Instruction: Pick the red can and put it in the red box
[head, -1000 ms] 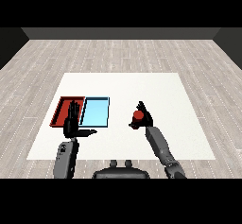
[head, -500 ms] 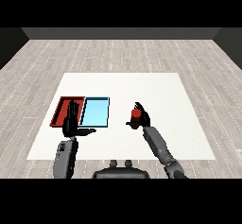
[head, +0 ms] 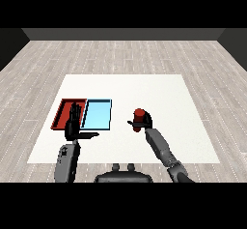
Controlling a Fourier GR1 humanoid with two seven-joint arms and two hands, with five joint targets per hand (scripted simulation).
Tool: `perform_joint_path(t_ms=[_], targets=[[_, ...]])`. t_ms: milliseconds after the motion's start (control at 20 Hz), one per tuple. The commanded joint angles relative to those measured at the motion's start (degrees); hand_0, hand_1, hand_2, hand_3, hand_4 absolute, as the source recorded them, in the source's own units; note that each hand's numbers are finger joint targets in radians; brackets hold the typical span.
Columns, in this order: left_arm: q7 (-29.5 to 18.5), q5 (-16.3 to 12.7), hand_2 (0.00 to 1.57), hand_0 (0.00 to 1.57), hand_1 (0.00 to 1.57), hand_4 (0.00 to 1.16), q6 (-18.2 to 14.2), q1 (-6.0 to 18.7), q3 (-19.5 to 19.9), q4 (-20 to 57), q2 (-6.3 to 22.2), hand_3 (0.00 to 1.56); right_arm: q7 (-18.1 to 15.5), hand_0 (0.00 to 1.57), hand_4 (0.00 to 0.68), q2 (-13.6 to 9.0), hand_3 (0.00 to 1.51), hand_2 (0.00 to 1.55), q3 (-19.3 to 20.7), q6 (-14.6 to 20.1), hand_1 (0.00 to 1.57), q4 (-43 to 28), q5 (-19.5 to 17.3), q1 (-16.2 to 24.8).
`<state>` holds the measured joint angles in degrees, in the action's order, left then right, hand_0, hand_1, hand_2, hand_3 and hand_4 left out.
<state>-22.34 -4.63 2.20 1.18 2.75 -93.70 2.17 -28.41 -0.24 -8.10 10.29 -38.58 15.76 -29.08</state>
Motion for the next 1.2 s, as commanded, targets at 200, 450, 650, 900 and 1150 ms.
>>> perform_joint_path(t_ms=[200,450,650,900,1150], targets=[[-2.22,0.52,0.0,0.0,0.0,0.0,-0.13,3.37,-0.41,6.11,-1.14,0.0,0.21,1.44,0.602,0.0,1.37,1.44,-0.49,1.01,1.44,-3.83,-5.41,0.73],[-1.54,2.0,0.0,0.0,0.0,0.0,-0.04,0.67,-2.68,2.68,-1.52,0.0,4.3,1.42,0.616,-3.17,1.37,1.43,-0.44,-1.1,1.42,-14.72,-6.01,2.69],[3.25,-0.4,0.0,0.0,0.0,0.0,1.21,-0.22,-2.26,-2.24,0.17,0.0,6.99,1.44,0.622,-5.09,1.38,1.43,-0.34,-1.02,1.44,-23.84,-6.46,4.94],[6.43,1.65,0.0,0.0,0.0,0.0,0.42,2.41,-5.19,-1.51,-0.7,0.0,11.64,1.46,0.661,-2.91,1.39,1.44,-1.66,1.15,1.46,-32.51,-8.43,6.48],[5.28,2.88,0.0,0.0,0.0,0.0,-2.1,1.13,-9.02,0.27,-2.15,0.0,14.88,1.45,0.654,-1.93,1.38,1.43,-2.75,1.85,1.45,-43.0,-10.66,11.95]])
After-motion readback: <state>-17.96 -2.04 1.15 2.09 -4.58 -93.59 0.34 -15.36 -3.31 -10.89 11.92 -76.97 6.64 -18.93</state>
